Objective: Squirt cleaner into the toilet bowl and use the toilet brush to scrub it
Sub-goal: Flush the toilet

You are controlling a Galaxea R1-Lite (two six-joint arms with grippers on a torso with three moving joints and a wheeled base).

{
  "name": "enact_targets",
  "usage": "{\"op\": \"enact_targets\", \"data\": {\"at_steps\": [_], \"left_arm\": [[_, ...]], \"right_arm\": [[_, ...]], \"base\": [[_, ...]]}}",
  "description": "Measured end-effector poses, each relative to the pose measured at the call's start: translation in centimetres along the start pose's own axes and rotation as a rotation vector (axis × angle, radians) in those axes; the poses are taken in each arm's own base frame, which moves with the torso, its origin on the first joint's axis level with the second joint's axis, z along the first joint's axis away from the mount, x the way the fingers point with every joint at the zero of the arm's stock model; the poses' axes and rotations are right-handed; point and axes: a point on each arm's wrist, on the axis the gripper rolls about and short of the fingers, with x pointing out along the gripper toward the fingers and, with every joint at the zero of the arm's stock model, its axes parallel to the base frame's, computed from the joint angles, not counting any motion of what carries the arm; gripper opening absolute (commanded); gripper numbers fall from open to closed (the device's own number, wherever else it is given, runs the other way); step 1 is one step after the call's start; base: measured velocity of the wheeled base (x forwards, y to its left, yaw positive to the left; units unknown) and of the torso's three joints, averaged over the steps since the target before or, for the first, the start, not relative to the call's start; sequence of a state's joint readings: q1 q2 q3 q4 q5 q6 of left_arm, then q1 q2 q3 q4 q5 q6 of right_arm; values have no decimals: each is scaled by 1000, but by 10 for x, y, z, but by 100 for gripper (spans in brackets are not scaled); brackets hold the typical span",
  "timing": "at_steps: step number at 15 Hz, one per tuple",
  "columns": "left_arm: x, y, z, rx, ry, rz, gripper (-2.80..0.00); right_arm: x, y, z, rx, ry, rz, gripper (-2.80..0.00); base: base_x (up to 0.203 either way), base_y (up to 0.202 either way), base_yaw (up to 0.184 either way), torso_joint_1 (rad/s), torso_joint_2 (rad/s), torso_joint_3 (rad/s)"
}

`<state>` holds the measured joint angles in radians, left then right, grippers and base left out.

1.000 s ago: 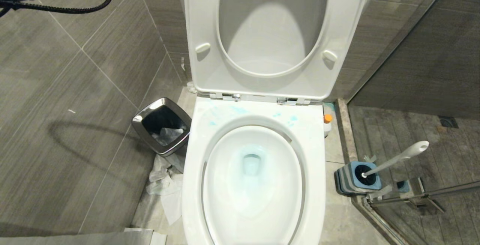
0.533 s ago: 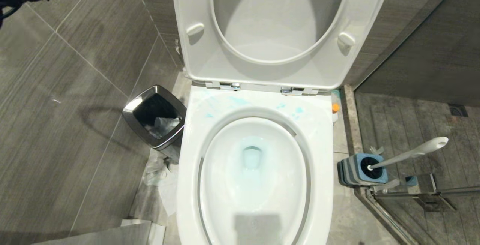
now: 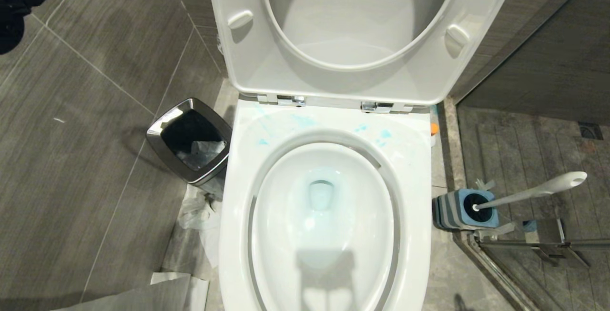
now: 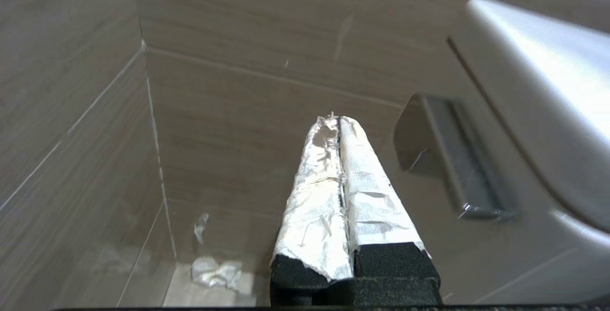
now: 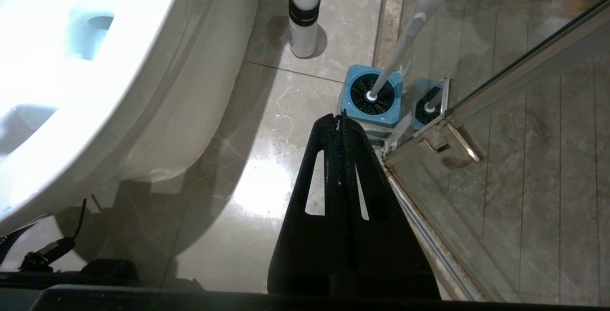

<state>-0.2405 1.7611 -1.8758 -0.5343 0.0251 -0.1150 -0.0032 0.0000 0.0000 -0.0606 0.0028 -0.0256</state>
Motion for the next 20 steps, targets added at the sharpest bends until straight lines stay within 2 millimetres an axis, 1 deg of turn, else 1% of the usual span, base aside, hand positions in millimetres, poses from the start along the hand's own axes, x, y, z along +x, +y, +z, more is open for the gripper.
{"op": "enact_targets", "data": {"at_steps": [5,8,14,20], "left_arm": [[-4,-14,11,-30,-33,-16,-280],[-7,-22,12,-45,-32,-35,-280],[-7,-37,7,-72,-17,-71,-280],[-8,-43,-2,-79,11,-89,-280]], "right_arm": [[0,0,0,1,0,0,-280],[0,0,0,0,1,0,-280],[0,0,0,0,0,0,-280],[0,0,0,0,1,0,-280]], "base": [[0,0,0,0,0,0],[0,0,0,0,0,0],[0,0,0,0,0,0],[0,0,0,0,0,0]]}}
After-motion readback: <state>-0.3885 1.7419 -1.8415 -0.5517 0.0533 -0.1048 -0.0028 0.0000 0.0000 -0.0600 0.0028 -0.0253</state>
